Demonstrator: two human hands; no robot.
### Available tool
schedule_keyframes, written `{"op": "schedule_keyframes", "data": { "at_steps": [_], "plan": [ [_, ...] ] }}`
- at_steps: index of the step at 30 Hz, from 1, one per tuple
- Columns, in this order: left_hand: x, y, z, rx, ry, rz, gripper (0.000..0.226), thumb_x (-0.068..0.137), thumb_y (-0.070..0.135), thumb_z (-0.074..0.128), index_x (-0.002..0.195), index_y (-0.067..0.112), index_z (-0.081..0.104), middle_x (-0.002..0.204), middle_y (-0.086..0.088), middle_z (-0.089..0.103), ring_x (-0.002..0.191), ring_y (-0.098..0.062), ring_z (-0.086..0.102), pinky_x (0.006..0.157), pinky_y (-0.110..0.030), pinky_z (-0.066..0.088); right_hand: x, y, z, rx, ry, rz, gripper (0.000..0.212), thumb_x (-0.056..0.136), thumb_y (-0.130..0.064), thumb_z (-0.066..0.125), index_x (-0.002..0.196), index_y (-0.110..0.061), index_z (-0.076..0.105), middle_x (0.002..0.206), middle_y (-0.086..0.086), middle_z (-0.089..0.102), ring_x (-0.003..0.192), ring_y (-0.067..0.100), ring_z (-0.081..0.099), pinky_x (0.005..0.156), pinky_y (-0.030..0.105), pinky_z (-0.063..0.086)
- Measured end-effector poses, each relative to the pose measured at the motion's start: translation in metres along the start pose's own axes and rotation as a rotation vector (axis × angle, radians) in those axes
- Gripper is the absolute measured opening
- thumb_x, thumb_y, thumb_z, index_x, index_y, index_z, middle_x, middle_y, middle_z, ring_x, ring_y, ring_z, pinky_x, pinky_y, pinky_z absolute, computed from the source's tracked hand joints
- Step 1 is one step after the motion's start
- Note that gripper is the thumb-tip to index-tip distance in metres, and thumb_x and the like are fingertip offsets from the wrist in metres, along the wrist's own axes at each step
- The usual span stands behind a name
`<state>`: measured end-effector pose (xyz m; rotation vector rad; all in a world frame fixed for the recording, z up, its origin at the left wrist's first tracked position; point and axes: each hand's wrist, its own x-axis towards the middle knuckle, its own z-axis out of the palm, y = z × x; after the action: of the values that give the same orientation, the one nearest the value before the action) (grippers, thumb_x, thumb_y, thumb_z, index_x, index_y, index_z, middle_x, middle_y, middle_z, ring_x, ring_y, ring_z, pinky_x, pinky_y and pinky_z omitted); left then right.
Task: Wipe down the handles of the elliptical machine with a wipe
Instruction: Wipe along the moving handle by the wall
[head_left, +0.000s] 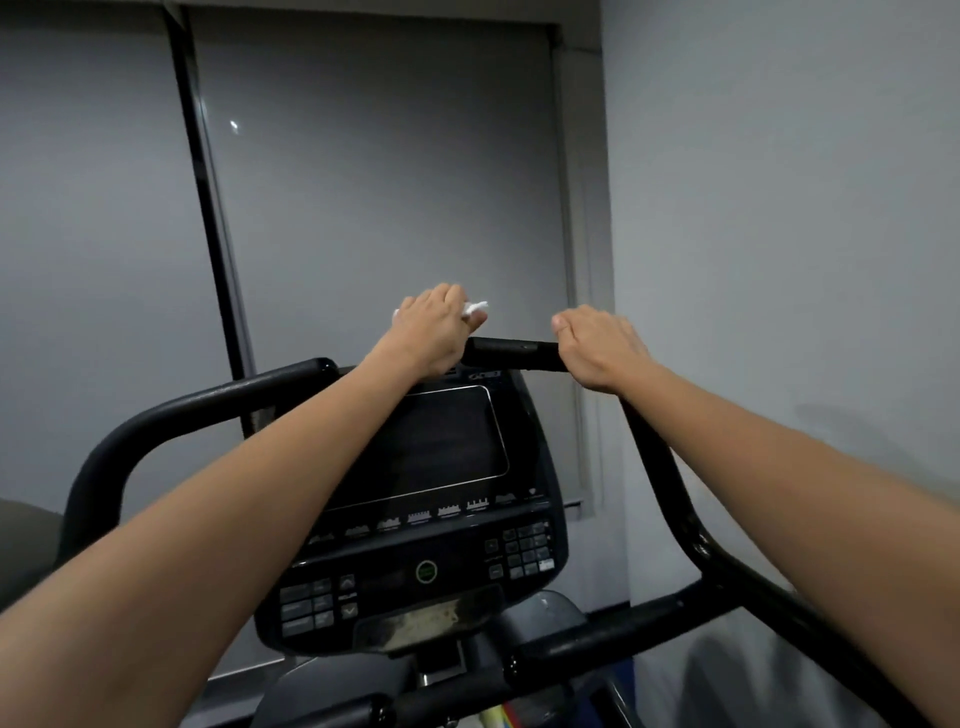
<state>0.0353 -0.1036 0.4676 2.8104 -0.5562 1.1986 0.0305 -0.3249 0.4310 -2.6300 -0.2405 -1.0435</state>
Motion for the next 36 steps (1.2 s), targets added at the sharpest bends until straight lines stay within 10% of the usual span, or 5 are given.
{"op": "schedule_keyframes", "data": {
  "at_steps": [9,21,26,36],
  "plan": [
    [0.016,0.06,0.053,-0.01,-0.111,0.072,0.06,0.102,0.056,0.022,0.114,0.008,0.056,0.121,-0.013,0.059,0.117,-0.032,0.052,0.1,-0.041,0.034,-0.007,0.067,0.038,0.261,-0.154,0.155,0.046,0.107,-0.036,0.021,0.138,-0.017,0.048,0.135,0.014,0.051,0.126,0.033,0.048,0.108,0.047,0.036],
    [0.038,0.061,0.068,-0.02,0.26,0.055,0.028,0.104,0.037,0.036,0.1,0.012,0.047,0.101,-0.005,0.037,0.09,-0.022,0.035,0.085,-0.038,0.037,-0.006,0.083,0.045,0.312,-0.19,0.082,0.045,0.104,-0.021,0.037,0.149,-0.025,0.038,0.132,0.01,0.049,0.112,0.027,0.052,0.096,0.035,0.041],
    [0.037,0.062,0.075,0.127,0.101,0.148,0.039,0.104,0.042,0.032,0.119,0.009,0.049,0.12,-0.008,0.046,0.108,-0.027,0.045,0.092,-0.038,0.039,-0.009,0.081,0.047,0.284,-0.159,0.089,0.044,0.106,-0.021,0.036,0.15,-0.025,0.036,0.13,0.012,0.047,0.111,0.029,0.052,0.092,0.033,0.041],
    [0.024,0.049,0.057,0.321,-0.062,0.122,0.025,0.105,0.027,0.026,0.097,0.014,0.047,0.08,-0.008,0.06,0.072,-0.034,0.057,0.066,-0.039,0.051,-0.013,0.083,0.047,0.271,-0.127,0.104,0.041,0.106,-0.025,0.04,0.147,-0.02,0.04,0.132,0.006,0.049,0.109,0.025,0.052,0.088,0.03,0.037]
  ]
}}
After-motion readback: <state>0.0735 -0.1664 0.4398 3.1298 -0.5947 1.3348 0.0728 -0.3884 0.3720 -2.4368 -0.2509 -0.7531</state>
